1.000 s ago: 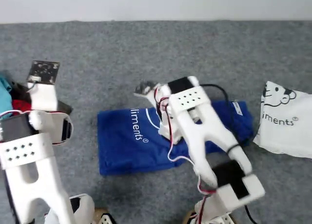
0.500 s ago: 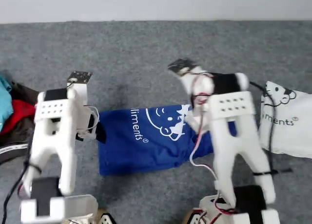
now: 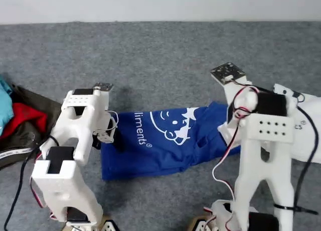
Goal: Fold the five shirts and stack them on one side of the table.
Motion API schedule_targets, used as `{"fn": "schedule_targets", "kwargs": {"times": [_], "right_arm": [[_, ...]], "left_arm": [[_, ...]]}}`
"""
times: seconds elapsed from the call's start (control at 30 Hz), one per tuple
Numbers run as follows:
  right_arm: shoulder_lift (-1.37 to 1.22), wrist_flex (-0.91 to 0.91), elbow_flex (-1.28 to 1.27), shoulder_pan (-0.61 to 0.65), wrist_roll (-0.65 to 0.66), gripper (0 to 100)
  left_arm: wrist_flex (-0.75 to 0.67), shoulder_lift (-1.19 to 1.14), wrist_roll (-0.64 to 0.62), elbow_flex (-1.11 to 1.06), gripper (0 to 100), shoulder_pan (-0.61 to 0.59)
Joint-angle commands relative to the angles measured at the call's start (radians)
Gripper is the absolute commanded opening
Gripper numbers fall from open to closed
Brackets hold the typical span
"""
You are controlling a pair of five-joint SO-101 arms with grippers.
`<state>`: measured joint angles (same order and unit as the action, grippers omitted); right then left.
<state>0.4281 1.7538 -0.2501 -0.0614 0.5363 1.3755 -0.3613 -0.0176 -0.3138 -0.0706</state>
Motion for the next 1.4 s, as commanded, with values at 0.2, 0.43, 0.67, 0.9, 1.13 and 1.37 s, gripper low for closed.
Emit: {"fn": "schedule_targets", "kwargs": {"times": [0.2, 0.43, 0.67, 0.9, 1.13, 1.37], "right_arm": [[0.042, 0.031, 0.012, -0.088, 0.011, 0.9], [0.048, 0.031, 0.014, -0.134, 0.012, 0.9], [0.048, 0.031, 0.014, -0.186, 0.081, 0.9], [0.044, 0.013, 0.011, -0.197, 0.084, 0.9], [0.039, -0.047, 0.009, -0.2, 0.086, 0.9], [0.039, -0.051, 0.008, -0.216, 0.083, 0.9]], "left_arm": [[-0.005, -0.084, 0.003, 0.051, 1, 0.008], [0.051, 0.052, 0.087, 0.07, 1, -0.11], [0.181, 0.106, 0.184, 0.249, 1, -0.239], [0.382, 0.124, 0.155, 0.433, 1, -0.094], [0.381, 0.256, 0.063, 0.447, 1, 0.255], [0.359, 0.27, 0.003, 0.495, 1, 0.568]]}}
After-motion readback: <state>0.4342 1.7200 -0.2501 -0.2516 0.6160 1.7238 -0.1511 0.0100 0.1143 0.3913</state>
